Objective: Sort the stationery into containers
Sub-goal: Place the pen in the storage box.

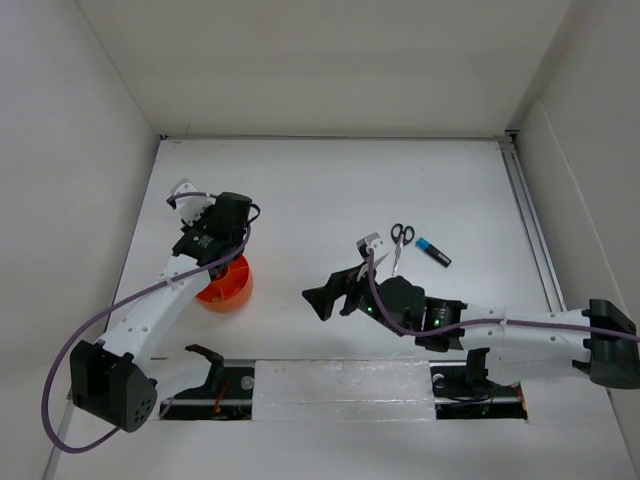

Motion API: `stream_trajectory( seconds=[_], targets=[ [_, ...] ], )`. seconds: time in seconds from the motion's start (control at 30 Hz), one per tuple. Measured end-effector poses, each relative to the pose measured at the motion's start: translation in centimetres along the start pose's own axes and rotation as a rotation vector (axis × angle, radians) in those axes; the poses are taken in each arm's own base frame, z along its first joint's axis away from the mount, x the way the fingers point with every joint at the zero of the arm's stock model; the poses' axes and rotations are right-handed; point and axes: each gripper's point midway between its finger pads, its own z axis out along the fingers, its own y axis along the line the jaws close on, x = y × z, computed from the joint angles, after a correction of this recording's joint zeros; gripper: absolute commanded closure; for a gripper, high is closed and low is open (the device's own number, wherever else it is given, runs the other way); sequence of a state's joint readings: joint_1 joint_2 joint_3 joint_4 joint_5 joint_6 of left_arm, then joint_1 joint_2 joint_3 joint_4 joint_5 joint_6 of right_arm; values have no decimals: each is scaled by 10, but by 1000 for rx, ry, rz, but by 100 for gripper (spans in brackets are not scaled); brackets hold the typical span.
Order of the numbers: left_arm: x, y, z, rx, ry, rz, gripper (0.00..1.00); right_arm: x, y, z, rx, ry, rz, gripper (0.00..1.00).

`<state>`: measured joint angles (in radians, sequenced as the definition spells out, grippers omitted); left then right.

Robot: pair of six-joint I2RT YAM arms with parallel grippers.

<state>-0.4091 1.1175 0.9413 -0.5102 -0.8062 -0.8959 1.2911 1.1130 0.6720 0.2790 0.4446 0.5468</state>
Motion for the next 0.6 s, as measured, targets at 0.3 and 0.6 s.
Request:
stream_trajectory(
  seconds=[0.3,0.6],
  targets=[
    [12,10,4,-66,6,16,100,-1,0,-1,0,0,0,0],
    [27,15,12,-72,13,28,100,-6,1,-5,-6,-8,12,0]
  ],
)
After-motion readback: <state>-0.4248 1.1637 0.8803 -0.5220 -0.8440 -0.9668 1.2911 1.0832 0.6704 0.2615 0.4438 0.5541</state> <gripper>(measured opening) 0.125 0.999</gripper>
